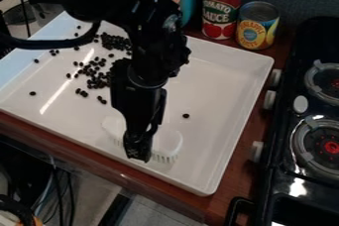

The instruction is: Sweep into pile

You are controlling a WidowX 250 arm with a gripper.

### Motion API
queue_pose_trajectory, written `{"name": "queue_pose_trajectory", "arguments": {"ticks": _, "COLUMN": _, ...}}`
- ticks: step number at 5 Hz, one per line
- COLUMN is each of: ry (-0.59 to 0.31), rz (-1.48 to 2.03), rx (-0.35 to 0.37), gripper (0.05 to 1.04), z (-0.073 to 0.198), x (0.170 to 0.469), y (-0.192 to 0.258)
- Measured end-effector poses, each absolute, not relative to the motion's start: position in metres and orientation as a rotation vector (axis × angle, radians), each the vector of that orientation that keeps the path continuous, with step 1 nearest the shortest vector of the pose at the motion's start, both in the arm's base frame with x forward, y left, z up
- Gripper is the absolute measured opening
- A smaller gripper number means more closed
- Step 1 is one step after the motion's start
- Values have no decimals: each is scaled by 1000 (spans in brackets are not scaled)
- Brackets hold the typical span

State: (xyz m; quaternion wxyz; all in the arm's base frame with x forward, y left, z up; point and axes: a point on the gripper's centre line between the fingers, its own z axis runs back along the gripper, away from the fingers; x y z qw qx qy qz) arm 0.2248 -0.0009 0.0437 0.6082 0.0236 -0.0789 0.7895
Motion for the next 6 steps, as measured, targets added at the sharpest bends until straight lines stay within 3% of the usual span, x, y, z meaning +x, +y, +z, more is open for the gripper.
{"name": "queue_pose_trajectory", "arguments": {"ticks": 2, "ry": -125, "rz": 1848, "rx": 65, "gripper": 1001, "z": 38, "x": 227, "y": 0}}
{"name": "queue_pose_trajectory", "arguments": {"ticks": 3, "ry": -74, "rz": 1879, "rx": 66, "gripper": 951, "z": 35, "x": 233, "y": 7}}
{"name": "queue_pose_trajectory", "arguments": {"ticks": 4, "ry": -77, "rz": 1921, "rx": 54, "gripper": 722, "z": 33, "x": 235, "y": 12}}
{"name": "queue_pose_trajectory", "arguments": {"ticks": 6, "ry": -39, "rz": 1935, "rx": 28, "gripper": 719, "z": 32, "x": 234, "y": 17}}
